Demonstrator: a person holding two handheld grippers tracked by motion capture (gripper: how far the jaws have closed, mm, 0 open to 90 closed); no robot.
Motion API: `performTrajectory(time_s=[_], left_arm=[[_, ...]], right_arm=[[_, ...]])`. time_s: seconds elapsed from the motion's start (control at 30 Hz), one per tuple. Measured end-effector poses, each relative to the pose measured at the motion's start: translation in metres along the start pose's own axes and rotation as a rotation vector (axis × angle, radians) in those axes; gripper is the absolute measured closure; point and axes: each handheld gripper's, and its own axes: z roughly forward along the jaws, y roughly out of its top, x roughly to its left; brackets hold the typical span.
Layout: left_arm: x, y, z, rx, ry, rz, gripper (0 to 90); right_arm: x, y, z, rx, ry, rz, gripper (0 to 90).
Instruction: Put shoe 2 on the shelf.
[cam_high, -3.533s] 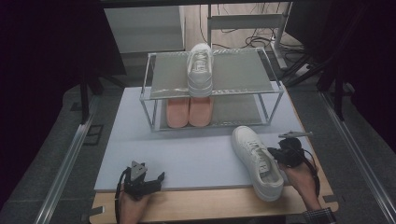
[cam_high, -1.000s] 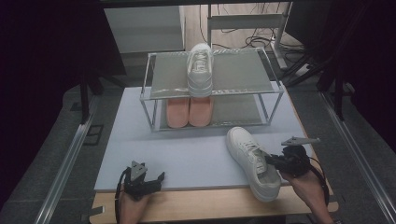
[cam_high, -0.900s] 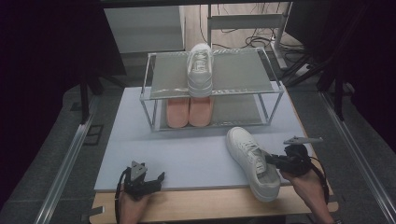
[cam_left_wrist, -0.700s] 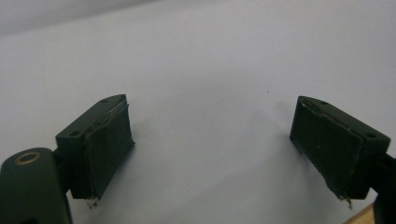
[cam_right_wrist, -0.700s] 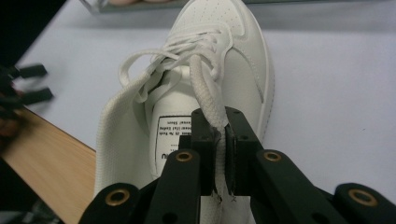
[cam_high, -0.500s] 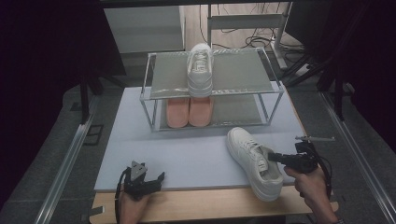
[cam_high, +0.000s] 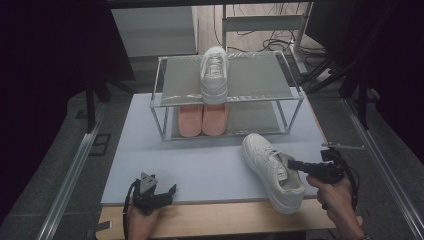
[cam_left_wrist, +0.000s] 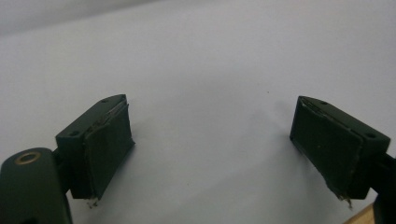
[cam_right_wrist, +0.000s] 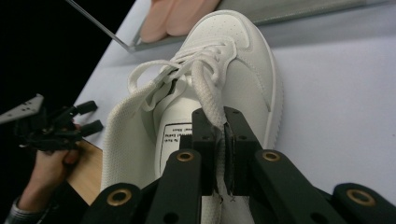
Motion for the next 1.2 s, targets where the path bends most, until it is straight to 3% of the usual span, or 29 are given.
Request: performTrajectory(time_s=[1.2], left_arm=[[0.0,0.0,0.0,-0.002,0.0,0.0,12.6]], right_arm=[[0.037,0.042,-0.039,-0.123,0.205,0.067,84.4]])
